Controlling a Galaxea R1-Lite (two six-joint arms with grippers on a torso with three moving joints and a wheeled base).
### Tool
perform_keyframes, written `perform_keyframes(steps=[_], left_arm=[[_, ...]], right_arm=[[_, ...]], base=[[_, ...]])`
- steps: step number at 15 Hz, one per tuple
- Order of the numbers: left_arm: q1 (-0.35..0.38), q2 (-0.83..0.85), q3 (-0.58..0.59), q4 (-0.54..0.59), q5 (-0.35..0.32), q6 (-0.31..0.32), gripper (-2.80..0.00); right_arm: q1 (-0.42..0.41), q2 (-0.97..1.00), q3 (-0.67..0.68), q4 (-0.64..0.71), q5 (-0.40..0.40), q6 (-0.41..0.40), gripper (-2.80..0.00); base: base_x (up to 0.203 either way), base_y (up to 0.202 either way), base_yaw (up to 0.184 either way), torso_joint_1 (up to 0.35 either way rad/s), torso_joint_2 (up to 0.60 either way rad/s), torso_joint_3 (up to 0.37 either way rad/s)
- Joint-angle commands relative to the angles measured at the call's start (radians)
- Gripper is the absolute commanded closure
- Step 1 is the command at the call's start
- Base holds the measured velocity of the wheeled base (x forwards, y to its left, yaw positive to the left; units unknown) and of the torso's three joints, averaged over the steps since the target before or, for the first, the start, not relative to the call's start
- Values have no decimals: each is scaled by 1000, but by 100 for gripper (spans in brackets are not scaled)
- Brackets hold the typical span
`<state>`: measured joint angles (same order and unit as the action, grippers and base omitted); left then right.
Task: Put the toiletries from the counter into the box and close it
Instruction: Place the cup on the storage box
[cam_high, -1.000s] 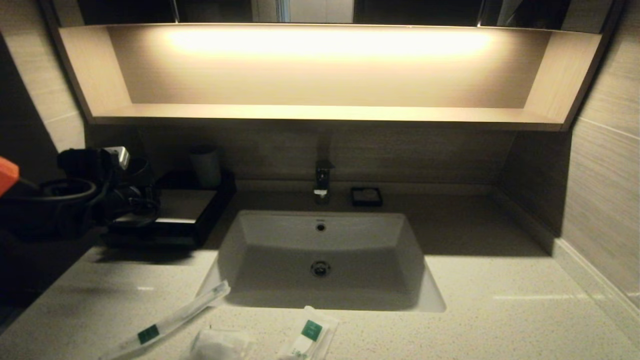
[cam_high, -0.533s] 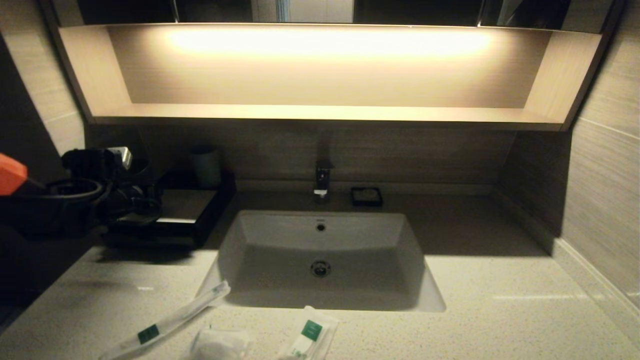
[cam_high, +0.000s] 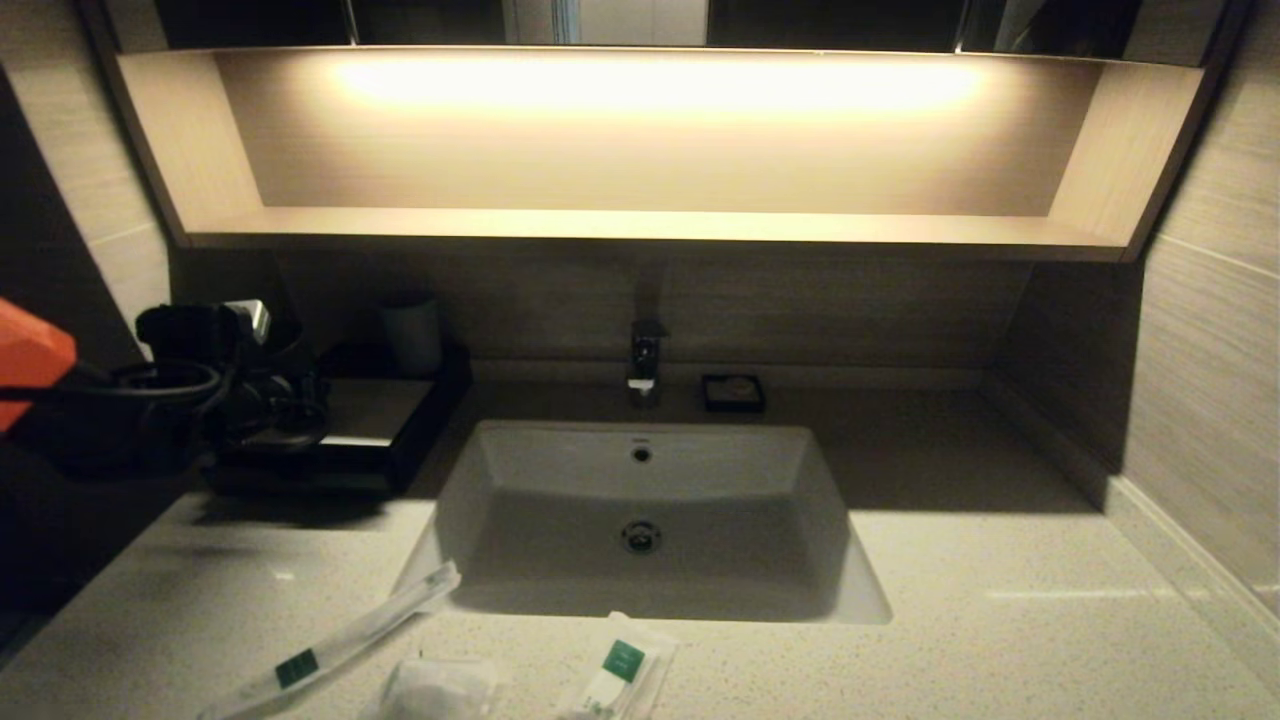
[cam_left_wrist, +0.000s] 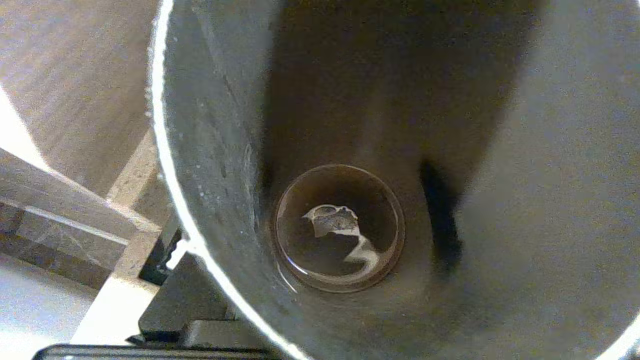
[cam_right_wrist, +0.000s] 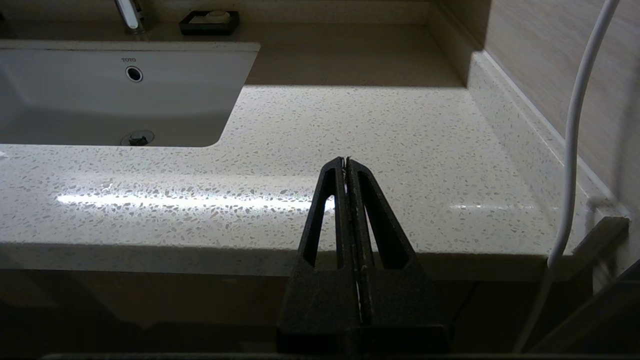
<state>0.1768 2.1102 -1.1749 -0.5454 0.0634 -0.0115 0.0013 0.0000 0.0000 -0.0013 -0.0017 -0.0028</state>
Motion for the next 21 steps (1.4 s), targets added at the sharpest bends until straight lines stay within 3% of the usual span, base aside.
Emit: perform_keyframes(steps=[1,21], left_arm=[[1,20,-11,-7,-1,-1,0],[16,47,-63,-7,-5,-12,0]], right_arm=[[0,0,2,0,-1,0,0],[0,0,2,0,0,0,0]], base=[[0,0,0,0,0,0],[0,0,0,0,0,0]])
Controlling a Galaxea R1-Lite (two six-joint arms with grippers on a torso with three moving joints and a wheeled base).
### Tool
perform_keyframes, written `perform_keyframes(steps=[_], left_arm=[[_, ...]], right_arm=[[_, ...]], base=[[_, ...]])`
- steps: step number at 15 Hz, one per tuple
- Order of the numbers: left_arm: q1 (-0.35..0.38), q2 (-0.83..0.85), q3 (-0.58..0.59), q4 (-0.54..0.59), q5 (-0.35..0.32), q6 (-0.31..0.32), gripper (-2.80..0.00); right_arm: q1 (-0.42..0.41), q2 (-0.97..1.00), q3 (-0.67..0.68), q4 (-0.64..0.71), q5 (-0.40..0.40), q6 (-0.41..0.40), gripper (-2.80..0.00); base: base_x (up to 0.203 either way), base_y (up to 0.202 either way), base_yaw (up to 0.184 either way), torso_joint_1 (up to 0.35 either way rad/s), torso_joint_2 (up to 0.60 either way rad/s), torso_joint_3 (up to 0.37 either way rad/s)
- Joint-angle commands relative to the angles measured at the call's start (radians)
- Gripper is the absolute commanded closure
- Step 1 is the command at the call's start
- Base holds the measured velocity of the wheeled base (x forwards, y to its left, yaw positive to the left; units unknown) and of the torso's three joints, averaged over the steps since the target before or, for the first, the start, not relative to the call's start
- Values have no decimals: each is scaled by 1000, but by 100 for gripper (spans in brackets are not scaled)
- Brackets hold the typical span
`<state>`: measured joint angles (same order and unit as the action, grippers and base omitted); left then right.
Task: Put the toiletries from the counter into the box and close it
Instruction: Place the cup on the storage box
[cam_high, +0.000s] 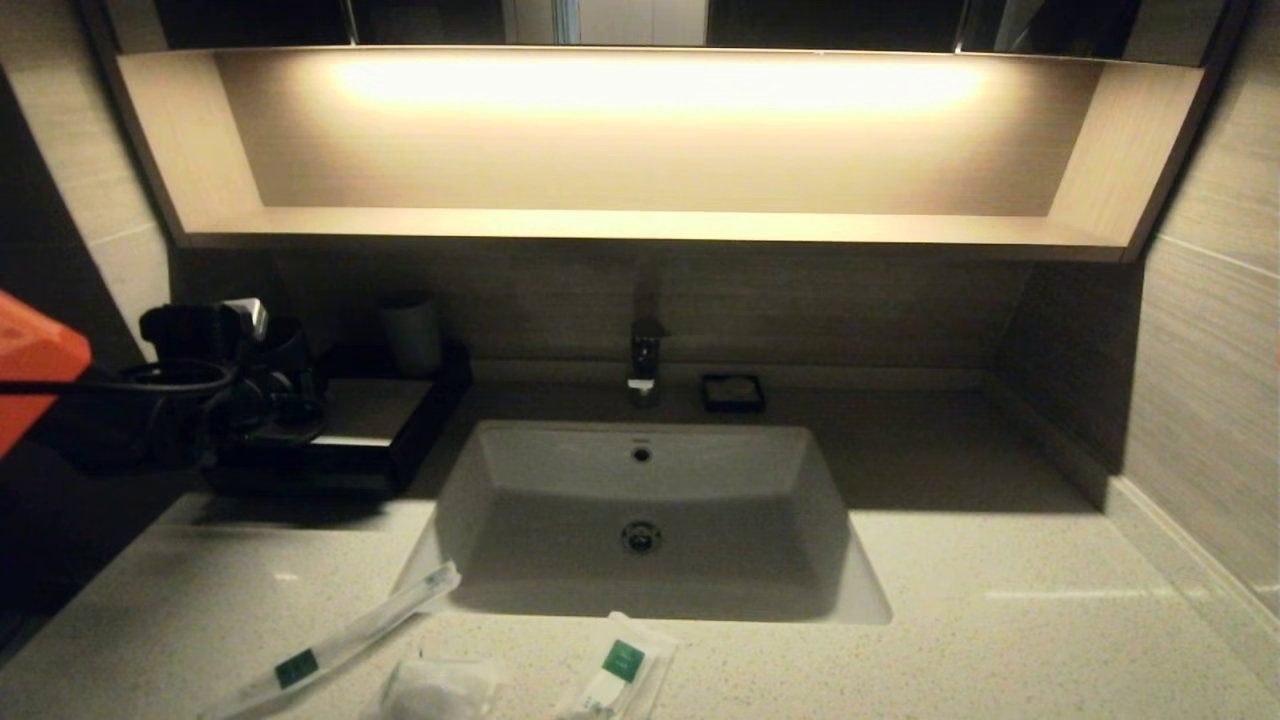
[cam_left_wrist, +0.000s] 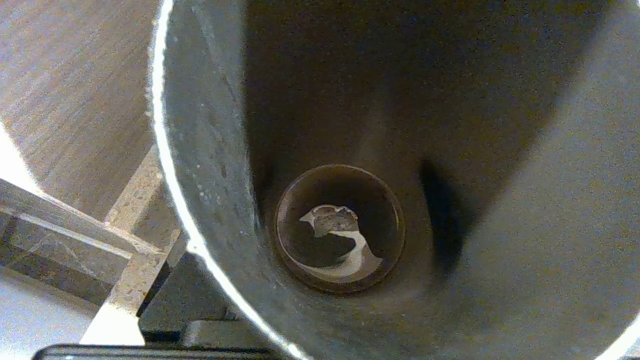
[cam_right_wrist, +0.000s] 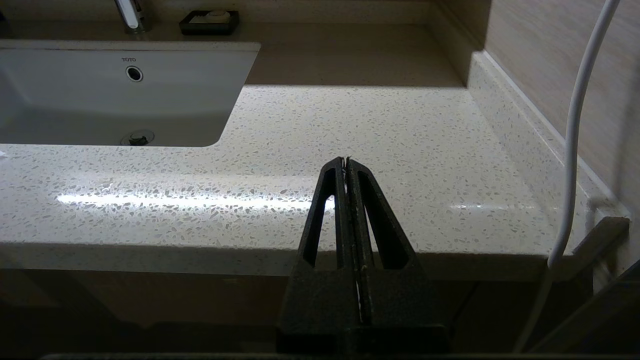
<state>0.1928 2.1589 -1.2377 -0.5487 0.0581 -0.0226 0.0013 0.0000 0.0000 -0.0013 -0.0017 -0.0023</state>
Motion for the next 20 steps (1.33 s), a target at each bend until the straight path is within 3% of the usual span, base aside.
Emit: perform_keyframes(steps=[1,14,15,20], left_arm=[[1,-1,-4,-4,0,-1,0],[-1,2,-5,1,-1,-20,0],[-1,2,-6,0,-1,-20,-280],[-1,4,0,-4,-4,-22,-280]], right_arm=[[0,0,2,0,0,-1,0],[0,0,2,0,0,-1,0],[0,0,1,0,0,-1,0],[0,0,2,0,-1,-1,0]], base=[[0,0,0,0,0,0],[0,0,0,0,0,0],[0,0,0,0,0,0],[0,0,0,0,0,0]])
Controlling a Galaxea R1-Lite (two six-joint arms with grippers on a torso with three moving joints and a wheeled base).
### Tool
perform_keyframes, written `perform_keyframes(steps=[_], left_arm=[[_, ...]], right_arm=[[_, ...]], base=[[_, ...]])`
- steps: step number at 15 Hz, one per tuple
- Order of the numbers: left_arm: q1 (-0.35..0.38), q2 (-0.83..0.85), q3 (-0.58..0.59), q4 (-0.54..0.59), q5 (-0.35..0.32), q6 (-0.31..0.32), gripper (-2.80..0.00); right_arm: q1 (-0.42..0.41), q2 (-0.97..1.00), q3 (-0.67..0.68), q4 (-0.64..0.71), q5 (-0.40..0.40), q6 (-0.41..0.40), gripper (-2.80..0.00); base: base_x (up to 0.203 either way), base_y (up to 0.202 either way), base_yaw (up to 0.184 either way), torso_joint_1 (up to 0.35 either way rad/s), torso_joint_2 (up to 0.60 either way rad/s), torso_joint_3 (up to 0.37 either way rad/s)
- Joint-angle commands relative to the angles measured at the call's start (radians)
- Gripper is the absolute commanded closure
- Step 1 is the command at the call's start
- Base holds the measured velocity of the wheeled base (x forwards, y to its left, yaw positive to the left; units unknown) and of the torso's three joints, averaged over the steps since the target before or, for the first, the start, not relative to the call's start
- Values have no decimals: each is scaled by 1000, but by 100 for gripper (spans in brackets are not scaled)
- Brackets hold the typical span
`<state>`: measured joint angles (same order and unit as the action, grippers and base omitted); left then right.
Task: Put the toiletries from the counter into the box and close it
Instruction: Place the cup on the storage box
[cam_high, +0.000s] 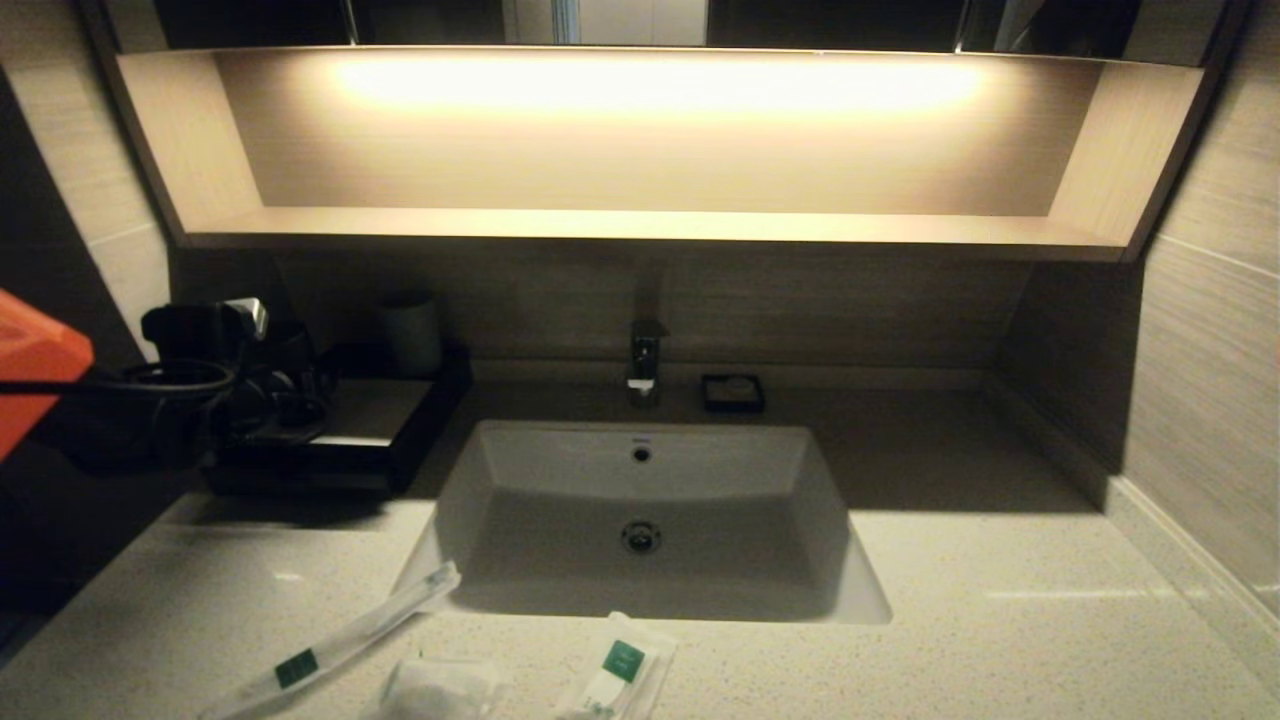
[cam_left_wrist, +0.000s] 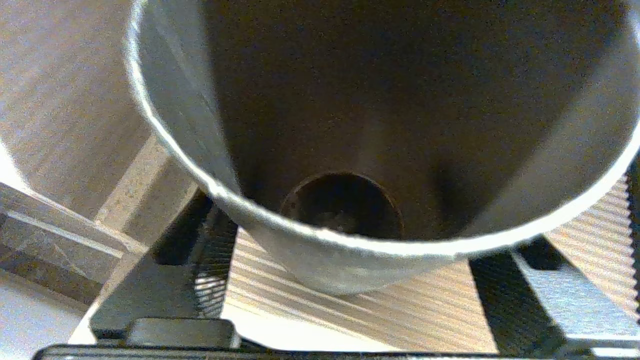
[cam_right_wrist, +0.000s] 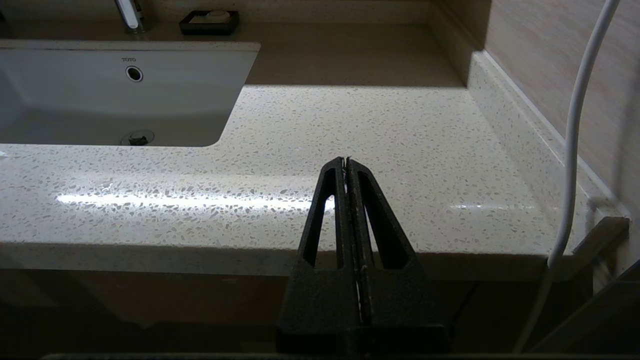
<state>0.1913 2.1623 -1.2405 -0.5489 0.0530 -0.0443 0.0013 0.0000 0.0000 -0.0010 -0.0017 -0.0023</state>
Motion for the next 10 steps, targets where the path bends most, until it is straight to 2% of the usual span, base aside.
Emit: perform_keyframes(steps=[1,7,10], left_arm=[[0,1,3,-3,1,0,-280],[0,-30,44,-14,1,3,-280],[0,-69,113,-94,-3,4,-280]], right_arm=[[0,0,2,-1,-1,-1,0],[0,0,2,-1,0,-1,0],[0,0,2,-1,0,-1,0]], base=[[0,0,0,0,0,0],[0,0,0,0,0,0],[0,0,0,0,0,0]])
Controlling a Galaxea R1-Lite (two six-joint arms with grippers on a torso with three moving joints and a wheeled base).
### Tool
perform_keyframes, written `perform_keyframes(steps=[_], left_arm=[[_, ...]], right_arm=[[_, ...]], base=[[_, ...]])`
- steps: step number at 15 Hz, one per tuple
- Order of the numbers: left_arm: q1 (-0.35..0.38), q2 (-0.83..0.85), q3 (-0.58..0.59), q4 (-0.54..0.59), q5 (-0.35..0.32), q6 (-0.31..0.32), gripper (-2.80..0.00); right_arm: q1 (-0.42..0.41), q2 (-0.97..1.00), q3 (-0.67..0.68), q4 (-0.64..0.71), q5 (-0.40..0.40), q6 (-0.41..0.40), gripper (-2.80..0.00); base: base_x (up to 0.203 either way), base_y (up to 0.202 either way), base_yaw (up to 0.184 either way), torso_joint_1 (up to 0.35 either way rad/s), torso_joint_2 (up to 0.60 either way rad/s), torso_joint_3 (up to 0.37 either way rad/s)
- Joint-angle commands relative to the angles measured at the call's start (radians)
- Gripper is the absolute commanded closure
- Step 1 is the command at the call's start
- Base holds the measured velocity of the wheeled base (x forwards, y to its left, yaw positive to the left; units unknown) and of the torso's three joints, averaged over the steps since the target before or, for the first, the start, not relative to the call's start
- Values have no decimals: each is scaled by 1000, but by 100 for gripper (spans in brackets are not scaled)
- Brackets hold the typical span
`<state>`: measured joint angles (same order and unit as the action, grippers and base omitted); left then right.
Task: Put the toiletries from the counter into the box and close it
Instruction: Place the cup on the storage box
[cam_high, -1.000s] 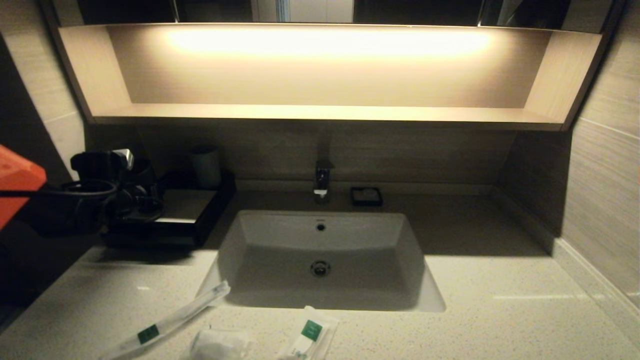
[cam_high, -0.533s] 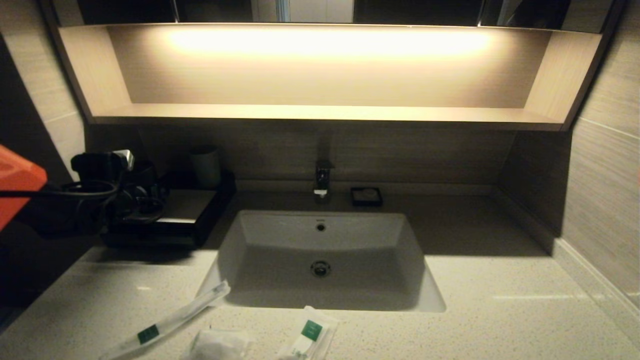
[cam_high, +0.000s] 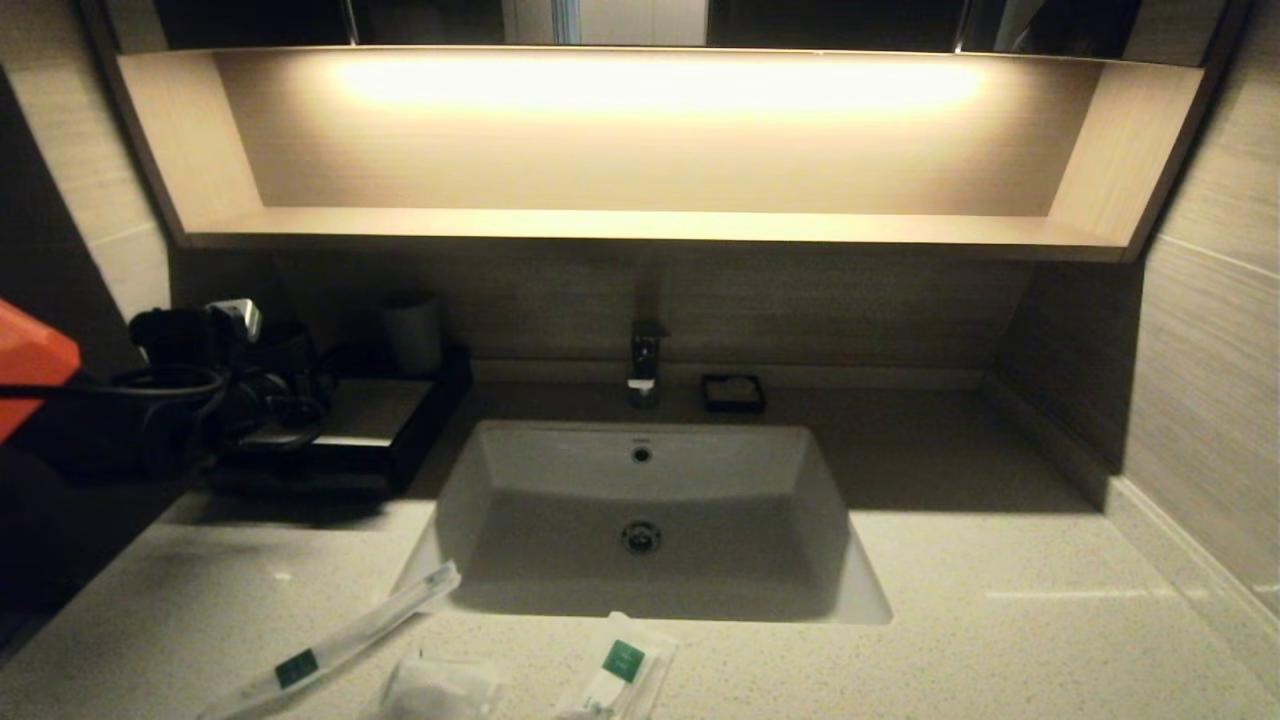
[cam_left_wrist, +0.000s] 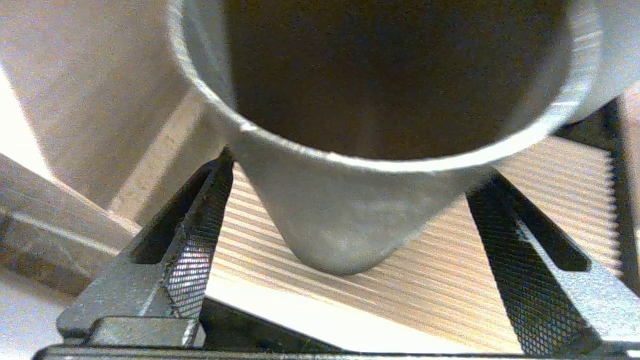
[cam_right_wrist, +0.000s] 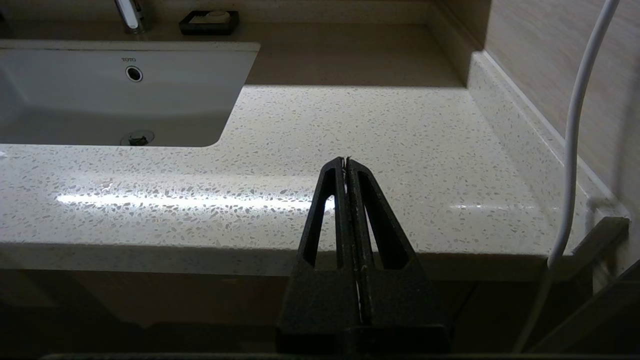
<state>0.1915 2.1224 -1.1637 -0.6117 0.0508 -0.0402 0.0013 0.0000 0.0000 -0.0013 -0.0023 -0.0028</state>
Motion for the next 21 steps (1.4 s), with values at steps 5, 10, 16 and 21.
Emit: perform_keyframes(steps=[5,10,16,21], left_arm=[[0,-59,150,-166,-6,0,-280],[9,-107,264,-258,-67,-4,-280],[56,-127,324,-302,-109,-4,0],[81,-110,346,-326,-136,-3,0]], right_arm=[[0,0,2,0,-1,0,0],[0,0,2,0,1,0,0],[0,0,2,0,1,0,0],[0,0,2,0,1,0,0]], base=[[0,0,0,0,0,0],[0,0,0,0,0,0],[0,0,0,0,0,0],[0,0,0,0,0,0]])
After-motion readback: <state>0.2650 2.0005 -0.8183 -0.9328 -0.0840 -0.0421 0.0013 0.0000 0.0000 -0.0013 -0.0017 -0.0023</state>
